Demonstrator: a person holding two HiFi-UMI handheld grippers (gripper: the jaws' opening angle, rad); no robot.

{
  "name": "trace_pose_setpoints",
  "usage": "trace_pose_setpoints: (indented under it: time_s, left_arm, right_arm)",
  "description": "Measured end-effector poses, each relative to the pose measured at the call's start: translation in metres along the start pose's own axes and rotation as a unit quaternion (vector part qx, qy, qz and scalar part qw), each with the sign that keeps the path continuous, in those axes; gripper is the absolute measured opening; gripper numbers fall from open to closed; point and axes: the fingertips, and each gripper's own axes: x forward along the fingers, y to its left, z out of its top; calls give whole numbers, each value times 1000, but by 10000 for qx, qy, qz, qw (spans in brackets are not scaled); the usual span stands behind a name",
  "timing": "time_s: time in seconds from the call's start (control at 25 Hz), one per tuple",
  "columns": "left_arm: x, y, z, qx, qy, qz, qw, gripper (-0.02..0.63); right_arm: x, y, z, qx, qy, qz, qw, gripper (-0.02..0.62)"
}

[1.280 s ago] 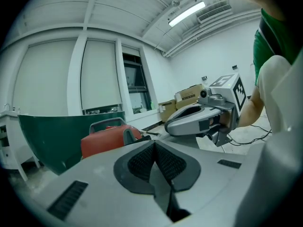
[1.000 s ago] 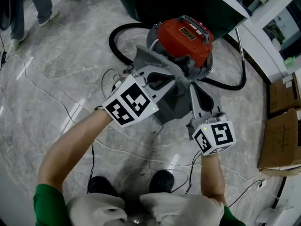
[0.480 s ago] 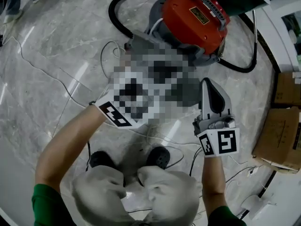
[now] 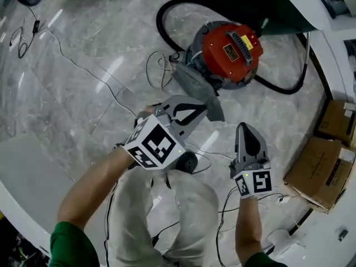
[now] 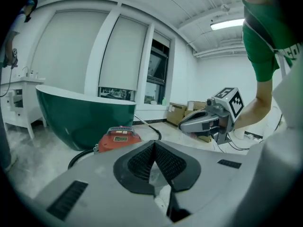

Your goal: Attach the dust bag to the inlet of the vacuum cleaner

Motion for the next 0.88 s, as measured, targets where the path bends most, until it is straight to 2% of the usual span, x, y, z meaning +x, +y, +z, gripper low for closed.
trace_pose_setpoints:
  time_s: [0.16,0.32,0.6,0.76,0.88]
  left_arm:
    - [-49,-15,67,-263,-91,287,9992,3]
    - [-101,-29,142,-363,-225,550,9976,3]
    - [-178,-53,260,-528,-580,788,9938,3]
    - [-216,-63,303,-774,-686,826,9912,3]
    - [-232,-78,330,-930,-820,806,9890,3]
  right_arm:
    - [-36,17,74,340,-61,49,9994,8]
    - [-79,39,150,679,-163,-106,9975,8]
    - [-149,74,278,858,-250,-300,9955,8]
    - [-185,91,337,854,-304,-423,9950,8]
    - [-214,95,366,901,-385,-548,9937,8]
